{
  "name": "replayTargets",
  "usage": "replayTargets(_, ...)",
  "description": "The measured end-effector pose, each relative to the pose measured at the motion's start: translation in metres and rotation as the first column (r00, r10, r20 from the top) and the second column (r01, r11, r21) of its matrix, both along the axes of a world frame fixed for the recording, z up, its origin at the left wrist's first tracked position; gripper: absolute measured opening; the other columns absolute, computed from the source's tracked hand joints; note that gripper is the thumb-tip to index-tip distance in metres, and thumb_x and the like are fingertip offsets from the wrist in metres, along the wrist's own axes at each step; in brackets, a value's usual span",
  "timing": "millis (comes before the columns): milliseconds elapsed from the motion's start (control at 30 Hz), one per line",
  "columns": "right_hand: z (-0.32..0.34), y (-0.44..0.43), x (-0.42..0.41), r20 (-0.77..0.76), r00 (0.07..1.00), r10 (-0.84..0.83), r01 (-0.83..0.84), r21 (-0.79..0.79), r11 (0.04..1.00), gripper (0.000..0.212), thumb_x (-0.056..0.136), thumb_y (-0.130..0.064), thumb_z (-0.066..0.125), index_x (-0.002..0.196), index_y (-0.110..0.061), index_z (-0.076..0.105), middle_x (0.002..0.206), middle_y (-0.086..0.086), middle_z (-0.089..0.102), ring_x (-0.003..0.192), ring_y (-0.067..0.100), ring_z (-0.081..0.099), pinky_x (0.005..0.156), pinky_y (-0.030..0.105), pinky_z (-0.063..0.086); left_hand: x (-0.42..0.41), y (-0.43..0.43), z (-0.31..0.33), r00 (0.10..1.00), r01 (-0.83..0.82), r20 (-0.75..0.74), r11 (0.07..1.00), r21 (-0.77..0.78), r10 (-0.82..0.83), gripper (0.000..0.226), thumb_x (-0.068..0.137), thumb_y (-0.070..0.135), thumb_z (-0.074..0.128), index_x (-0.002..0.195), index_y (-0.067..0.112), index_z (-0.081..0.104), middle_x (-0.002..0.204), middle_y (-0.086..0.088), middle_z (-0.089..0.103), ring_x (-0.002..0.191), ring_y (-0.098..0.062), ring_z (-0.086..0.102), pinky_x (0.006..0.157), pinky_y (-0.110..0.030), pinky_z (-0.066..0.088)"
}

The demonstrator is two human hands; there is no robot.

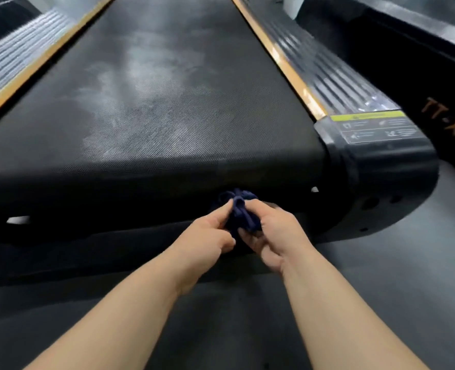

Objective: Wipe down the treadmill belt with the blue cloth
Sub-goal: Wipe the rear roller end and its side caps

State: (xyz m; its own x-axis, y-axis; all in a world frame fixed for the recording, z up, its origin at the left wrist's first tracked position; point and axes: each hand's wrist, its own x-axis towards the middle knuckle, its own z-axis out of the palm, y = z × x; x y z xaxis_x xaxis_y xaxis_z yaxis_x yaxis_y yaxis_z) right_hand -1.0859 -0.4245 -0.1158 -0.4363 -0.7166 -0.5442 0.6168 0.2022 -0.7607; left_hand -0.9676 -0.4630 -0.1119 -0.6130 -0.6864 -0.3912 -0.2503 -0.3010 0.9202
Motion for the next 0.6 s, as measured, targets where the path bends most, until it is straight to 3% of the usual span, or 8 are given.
replayTargets(67, -0.001, 0.001, -0.008, -0.069, 0.992, -0.105, 0.105, -0.007, 0.994, 0.02, 0.085, -0.011, 0.062, 0.104, -0.006, 0.063, 0.08, 0.006, 0.068, 0.064, 0.013, 0.065, 0.048, 0.02, 0.046, -0.007, -0.005, 0.015, 0.996, 0.041, 0.085, 0.991, -0.128, -0.03, 0.058, 0.083, -0.009, 0.047, 0.129, 0.024, 0.056, 0.114, 0.002, 0.066, 0.07, -0.008, 0.062, 0.067, -0.022, 0.049)
replayTargets(133, -0.004, 0.003, -0.019, -0.167, 0.94, -0.298, 0.306, 0.021, 0.952, 0.021, 0.084, -0.013, 0.061, 0.103, -0.006, 0.062, 0.079, 0.005, 0.064, 0.062, 0.013, 0.06, 0.048, 0.019, 0.043, -0.007, -0.013, 0.031, 0.987, 0.018, 0.149, 0.888, -0.46, 0.057, 0.041, 0.088, -0.001, 0.048, 0.106, 0.03, 0.067, 0.104, 0.006, 0.071, 0.054, -0.01, 0.064, 0.056, -0.02, 0.051)
replayTargets(200, -0.01, 0.007, -0.033, -0.176, 0.844, -0.506, 0.518, 0.024, 0.855, 0.026, 0.082, -0.015, 0.061, 0.105, -0.004, 0.059, 0.08, 0.006, 0.061, 0.059, 0.013, 0.056, 0.049, 0.021, 0.045, -0.004, -0.028, 0.045, 0.963, 0.003, 0.142, 0.521, -0.853, 0.228, 0.028, 0.083, 0.011, 0.056, 0.095, 0.031, 0.071, 0.091, 0.01, 0.073, 0.063, -0.012, 0.065, 0.068, -0.022, 0.052)
replayTargets(267, -0.014, 0.008, -0.04, -0.134, 0.776, -0.617, 0.624, 0.021, 0.781, 0.03, 0.077, -0.017, 0.064, 0.104, -0.007, 0.057, 0.092, 0.007, 0.065, 0.069, 0.015, 0.062, 0.06, 0.028, 0.054, 0.001, -0.045, 0.047, 0.939, 0.101, 0.141, 0.142, -0.985, 0.313, 0.034, 0.077, 0.023, 0.058, 0.109, 0.025, 0.069, 0.104, 0.005, 0.071, 0.092, -0.019, 0.062, 0.09, -0.028, 0.045)
replayTargets(300, -0.015, 0.006, -0.041, -0.095, 0.777, -0.622, 0.625, 0.005, 0.781, 0.037, 0.072, -0.02, 0.065, 0.107, -0.008, 0.057, 0.101, 0.008, 0.066, 0.079, 0.019, 0.065, 0.07, 0.034, 0.058, 0.004, -0.055, 0.044, 0.925, 0.192, 0.207, 0.079, -0.978, 0.318, 0.042, 0.077, 0.027, 0.06, 0.119, 0.024, 0.065, 0.117, 0.001, 0.066, 0.106, -0.022, 0.056, 0.1, -0.032, 0.038)
replayTargets(400, -0.014, -0.006, -0.038, -0.001, 0.827, -0.561, 0.561, -0.039, 0.827, 0.045, 0.073, -0.019, 0.068, 0.116, -0.012, 0.058, 0.105, 0.008, 0.066, 0.09, 0.023, 0.065, 0.081, 0.039, 0.055, 0.017, -0.074, 0.037, 0.829, 0.426, 0.459, 0.171, -0.888, 0.318, 0.063, 0.079, 0.037, 0.069, 0.138, 0.029, 0.048, 0.144, -0.002, 0.046, 0.133, -0.026, 0.039, 0.114, -0.046, 0.021)
replayTargets(500, -0.02, -0.018, -0.03, -0.092, 0.854, -0.512, 0.517, 0.049, 0.855, 0.028, 0.075, -0.017, 0.067, 0.104, -0.016, 0.064, 0.098, 0.005, 0.069, 0.091, 0.022, 0.066, 0.085, 0.041, 0.056, 0.023, -0.082, 0.029, 0.82, 0.456, 0.477, 0.14, -0.879, 0.317, 0.063, 0.079, 0.046, 0.064, 0.138, 0.032, 0.047, 0.146, 0.002, 0.044, 0.135, -0.024, 0.039, 0.114, -0.043, 0.021)
replayTargets(600, -0.021, -0.028, -0.002, -0.049, 0.924, -0.379, 0.382, 0.071, 0.921, 0.027, 0.068, -0.017, 0.071, 0.094, -0.013, 0.068, 0.091, 0.009, 0.072, 0.089, 0.028, 0.069, 0.081, 0.049, 0.057, 0.021, -0.083, 0.031, 0.829, 0.42, 0.446, 0.15, -0.895, 0.339, 0.065, 0.074, 0.057, 0.047, 0.135, 0.035, 0.05, 0.142, 0.004, 0.048, 0.131, -0.023, 0.044, 0.112, -0.043, 0.028)
